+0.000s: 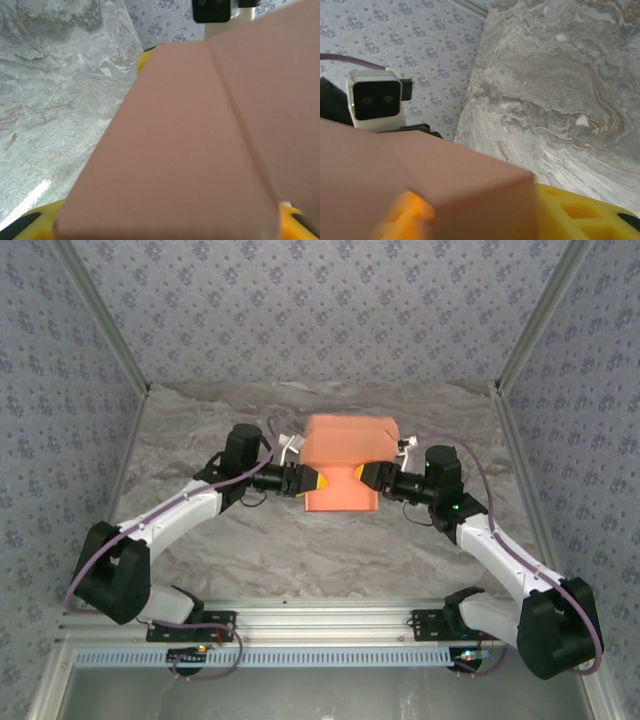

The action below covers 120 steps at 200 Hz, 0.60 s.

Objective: Fold the paper box

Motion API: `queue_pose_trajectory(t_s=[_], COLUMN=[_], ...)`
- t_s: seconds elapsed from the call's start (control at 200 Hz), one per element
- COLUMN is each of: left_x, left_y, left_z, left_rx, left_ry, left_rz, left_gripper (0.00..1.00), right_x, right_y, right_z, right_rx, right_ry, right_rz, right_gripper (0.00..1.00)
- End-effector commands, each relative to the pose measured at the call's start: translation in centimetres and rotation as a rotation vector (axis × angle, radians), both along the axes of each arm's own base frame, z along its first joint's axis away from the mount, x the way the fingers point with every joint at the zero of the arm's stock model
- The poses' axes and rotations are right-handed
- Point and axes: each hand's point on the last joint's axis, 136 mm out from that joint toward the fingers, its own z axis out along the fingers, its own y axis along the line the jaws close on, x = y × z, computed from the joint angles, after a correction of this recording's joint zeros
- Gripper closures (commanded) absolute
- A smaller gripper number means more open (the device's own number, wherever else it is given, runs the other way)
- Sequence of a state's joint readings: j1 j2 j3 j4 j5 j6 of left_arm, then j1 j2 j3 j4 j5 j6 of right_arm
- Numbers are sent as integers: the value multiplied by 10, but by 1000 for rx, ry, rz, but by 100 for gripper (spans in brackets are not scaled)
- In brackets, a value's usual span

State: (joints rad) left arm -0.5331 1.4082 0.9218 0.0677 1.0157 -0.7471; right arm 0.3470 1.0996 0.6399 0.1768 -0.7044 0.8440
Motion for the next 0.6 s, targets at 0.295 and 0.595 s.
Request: queue_pose_trajectory(t_s=[0.295, 0.595], left_x=[40, 59], left_y=[19, 21], left_z=[-69, -146], left_rx=[186, 252], left_ry=[92, 258], left_rz=[133, 178], left_gripper=[52, 51], right_x=[-16, -19], right_y=[-46, -66], right_z=[-34, -44], right_rx=[-274, -395], right_ry=[-21, 0], right_rz=[-58, -125], right_gripper=[21, 21])
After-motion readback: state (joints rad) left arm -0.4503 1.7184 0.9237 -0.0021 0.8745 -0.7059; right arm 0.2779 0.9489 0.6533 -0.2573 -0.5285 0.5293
